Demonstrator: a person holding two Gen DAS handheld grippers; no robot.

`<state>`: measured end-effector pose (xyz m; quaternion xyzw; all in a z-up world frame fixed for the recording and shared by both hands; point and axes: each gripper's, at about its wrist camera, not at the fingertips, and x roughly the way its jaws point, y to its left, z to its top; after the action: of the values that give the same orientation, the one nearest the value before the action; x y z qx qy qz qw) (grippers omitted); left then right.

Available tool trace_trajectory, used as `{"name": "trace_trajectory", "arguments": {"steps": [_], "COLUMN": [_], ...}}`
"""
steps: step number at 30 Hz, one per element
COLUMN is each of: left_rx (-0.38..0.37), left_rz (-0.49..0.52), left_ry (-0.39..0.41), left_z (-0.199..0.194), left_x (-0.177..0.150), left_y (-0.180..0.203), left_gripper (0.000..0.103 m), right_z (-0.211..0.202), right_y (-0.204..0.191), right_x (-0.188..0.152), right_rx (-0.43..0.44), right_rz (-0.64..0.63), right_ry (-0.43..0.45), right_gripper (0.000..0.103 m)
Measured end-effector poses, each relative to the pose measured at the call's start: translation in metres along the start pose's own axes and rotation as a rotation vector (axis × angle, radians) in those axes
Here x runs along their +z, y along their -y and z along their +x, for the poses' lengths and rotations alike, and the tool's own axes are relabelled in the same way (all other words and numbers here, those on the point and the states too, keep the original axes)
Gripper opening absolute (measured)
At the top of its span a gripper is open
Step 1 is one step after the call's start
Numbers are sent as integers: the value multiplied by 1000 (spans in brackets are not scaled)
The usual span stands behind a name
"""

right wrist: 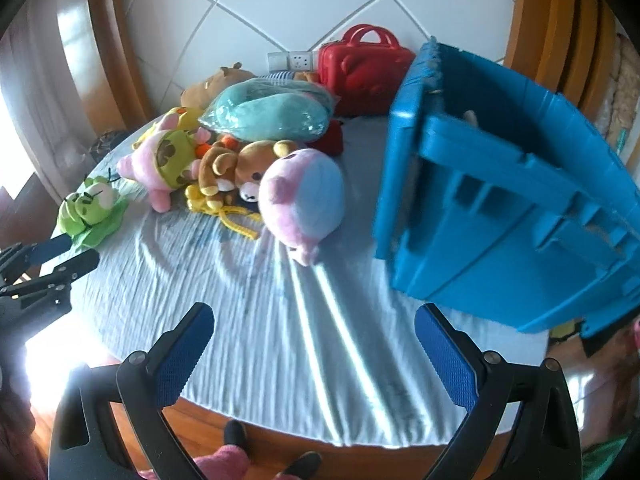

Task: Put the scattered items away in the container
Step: 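Move both tools back over the table toward the remaining plush toys, then lower both tools toward the green frog plush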

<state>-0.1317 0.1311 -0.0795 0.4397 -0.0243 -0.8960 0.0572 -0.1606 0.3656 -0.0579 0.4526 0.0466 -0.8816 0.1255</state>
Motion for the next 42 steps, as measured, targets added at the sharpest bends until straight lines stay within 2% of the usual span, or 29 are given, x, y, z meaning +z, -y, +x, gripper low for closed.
{"name": "trace_trajectory", "arguments": {"steps": [18, 22, 27, 33, 42], "left_rx": [39, 32, 9, 18, 126], "left_rz": [-82, -69, -95, -143, -306], "left_ry": [-57, -63, -75, -100, -140], "left_z": [46, 58, 71, 85, 96], "left_x": [-14, -11, -7, -2, 6], "left_y": [-149, -160, -168, -180, -238], "left_gripper": [51, 51, 51, 51, 51], "right_z": [62, 68, 78, 97, 147], "right_y": [-99, -109, -114, -118, -165], "right_x": [24, 25, 25, 42, 98], "right_rx": [22, 14, -8, 2, 125], "right_rz": [25, 41, 44, 19, -109], "right_ry": [-56, -58, -86, -106, -133], "right_gripper": [102, 102, 102, 102, 102]}}
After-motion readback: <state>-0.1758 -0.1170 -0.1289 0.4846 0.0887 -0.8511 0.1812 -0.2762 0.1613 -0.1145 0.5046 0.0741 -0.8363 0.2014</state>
